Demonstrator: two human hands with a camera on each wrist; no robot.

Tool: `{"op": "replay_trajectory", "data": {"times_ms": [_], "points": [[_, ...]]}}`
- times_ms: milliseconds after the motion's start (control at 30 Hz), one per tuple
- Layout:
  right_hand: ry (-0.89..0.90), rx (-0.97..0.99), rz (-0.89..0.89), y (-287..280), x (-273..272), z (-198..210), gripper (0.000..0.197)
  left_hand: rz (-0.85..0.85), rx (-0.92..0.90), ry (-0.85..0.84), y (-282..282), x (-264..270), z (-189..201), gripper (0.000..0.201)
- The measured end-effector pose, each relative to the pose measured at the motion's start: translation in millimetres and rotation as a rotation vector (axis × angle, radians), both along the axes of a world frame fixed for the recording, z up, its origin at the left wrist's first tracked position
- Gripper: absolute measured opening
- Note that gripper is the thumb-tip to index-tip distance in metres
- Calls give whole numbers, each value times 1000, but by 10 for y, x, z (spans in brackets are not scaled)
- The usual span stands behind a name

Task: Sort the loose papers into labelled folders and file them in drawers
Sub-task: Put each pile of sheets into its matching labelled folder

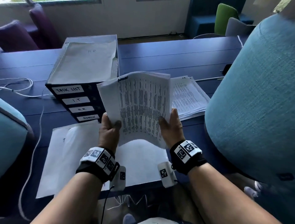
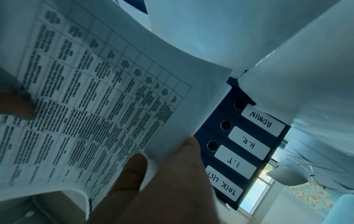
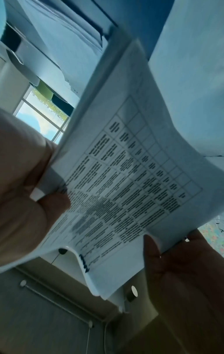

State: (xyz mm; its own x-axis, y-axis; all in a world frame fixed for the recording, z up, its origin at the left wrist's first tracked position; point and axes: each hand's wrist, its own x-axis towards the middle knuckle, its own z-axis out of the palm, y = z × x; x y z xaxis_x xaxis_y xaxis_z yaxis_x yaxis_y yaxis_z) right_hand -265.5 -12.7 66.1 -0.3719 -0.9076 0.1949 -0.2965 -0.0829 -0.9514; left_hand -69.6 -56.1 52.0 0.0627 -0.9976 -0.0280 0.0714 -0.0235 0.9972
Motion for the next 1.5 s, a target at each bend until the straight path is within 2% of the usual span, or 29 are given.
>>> {"op": "replay_trajectory", "data": {"times_ms": [100, 200, 333, 533, 700, 867, 1000, 1133, 1300, 1400, 1467, 1500], "points": [[27, -45, 27, 22, 63, -90, 29, 53, 14, 46, 55, 71, -19, 51], [-11, 39, 18, 105, 101, -287, 34, 79, 62, -67, 189, 126, -128, 49], [-20, 127, -5, 124, 126, -338, 26, 131, 30, -219, 217, 120, -233, 34], [30, 83, -51, 40, 82, -290, 21, 148, -17, -130, 138, 68, -221, 33], [192, 345, 36, 213, 32, -694, 24, 35, 155, -487, 277, 93, -474, 30], [264, 357, -40, 156, -50, -706, 16, 9, 220, -552, 189, 134, -365, 20], [233, 481, 9, 98, -42, -736, 12, -7, 303, -646, 163, 329, -444, 46], [234, 653, 40, 179, 27, -994, 13, 45, 374, -825, 239, 721, -696, 39], [305, 799, 67, 258, 114, -1187, 9, 72, 556, -1088, 372, 1262, -922, 51], [326, 857, 72, 261, 140, -1260, 16, 59, 633, -1211, 427, 1520, -1014, 37], [344, 856, 67, 263, 151, -1276, 19, 90, 698, -1229, 468, 1644, -1055, 27], [354, 855, 65, 264, 156, -1279, 20, 118, 729, -1220, 484, 1690, -1073, 29]]}}
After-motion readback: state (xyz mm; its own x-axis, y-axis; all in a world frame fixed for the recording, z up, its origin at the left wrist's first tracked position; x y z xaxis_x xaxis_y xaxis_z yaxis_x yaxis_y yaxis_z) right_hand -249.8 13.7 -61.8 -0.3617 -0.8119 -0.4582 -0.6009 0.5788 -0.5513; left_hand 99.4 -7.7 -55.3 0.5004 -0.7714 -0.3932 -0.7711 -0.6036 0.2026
